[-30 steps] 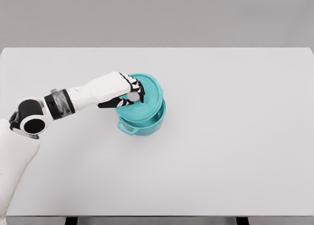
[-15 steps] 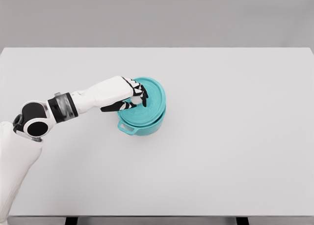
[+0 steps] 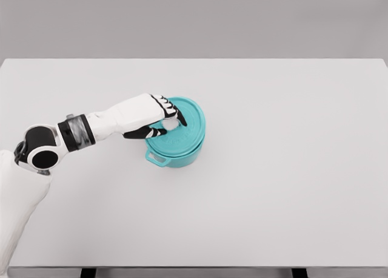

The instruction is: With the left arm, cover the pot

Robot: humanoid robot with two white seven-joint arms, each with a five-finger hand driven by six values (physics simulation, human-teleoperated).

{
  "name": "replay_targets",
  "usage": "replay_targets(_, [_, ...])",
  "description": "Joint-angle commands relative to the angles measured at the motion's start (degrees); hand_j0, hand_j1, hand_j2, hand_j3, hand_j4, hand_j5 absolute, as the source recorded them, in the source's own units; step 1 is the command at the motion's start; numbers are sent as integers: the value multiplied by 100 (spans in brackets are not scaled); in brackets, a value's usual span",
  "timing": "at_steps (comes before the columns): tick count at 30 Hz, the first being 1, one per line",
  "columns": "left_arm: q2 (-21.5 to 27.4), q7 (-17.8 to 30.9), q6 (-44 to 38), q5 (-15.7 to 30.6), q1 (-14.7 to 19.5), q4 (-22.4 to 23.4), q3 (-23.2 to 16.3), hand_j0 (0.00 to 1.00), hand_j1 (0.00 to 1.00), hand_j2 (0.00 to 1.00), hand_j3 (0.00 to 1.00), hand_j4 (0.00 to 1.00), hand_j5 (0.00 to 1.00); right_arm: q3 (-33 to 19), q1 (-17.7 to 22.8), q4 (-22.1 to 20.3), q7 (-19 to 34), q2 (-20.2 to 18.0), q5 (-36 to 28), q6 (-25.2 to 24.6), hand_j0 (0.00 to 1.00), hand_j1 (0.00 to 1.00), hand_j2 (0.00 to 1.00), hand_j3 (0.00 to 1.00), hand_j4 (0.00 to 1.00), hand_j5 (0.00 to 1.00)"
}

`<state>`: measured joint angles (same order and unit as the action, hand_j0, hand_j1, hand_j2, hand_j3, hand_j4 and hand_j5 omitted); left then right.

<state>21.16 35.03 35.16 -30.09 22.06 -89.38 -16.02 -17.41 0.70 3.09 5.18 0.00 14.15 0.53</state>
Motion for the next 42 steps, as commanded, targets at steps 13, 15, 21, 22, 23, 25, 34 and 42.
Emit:
replay_targets(13, [11,-3,-16,39,-9,-106,3,69,69,69,69,69,69,0,0,-1,1,0,0,0,100,100,100,100,100,100])
replay_targets(15, [11,-3,-16,39,-9,-106,3,69,69,69,69,69,69,0,0,7,1,0,0,0,100,100,100,100,100,100])
replay_targets(21, [20,-3,-16,48,18,-299,3,72,72,72,72,72,72,0,0,-1,1,0,0,0,100,100,100,100,100,100])
replay_targets(22, [29,-3,-16,48,18,-326,20,73,73,73,73,73,73,0,0,-1,1,0,0,0,100,100,100,100,100,100])
replay_targets(23, [29,-3,-16,48,18,-343,38,75,75,75,75,75,75,0,0,-1,1,0,0,0,100,100,100,100,100,100])
replay_targets(25, [55,-3,-16,48,18,-422,64,79,79,79,79,79,79,0,0,-1,1,0,0,0,100,100,100,100,100,100])
replay_targets(34, [1320,-3,-16,706,-527,-994,1136,100,100,100,100,100,100,0,0,7,1,0,0,0,100,100,100,100,100,100])
replay_targets(42, [2041,-3,-16,1287,-809,-598,1822,100,100,100,100,100,100,0,0,-1,1,0,0,0,100,100,100,100,100,100])
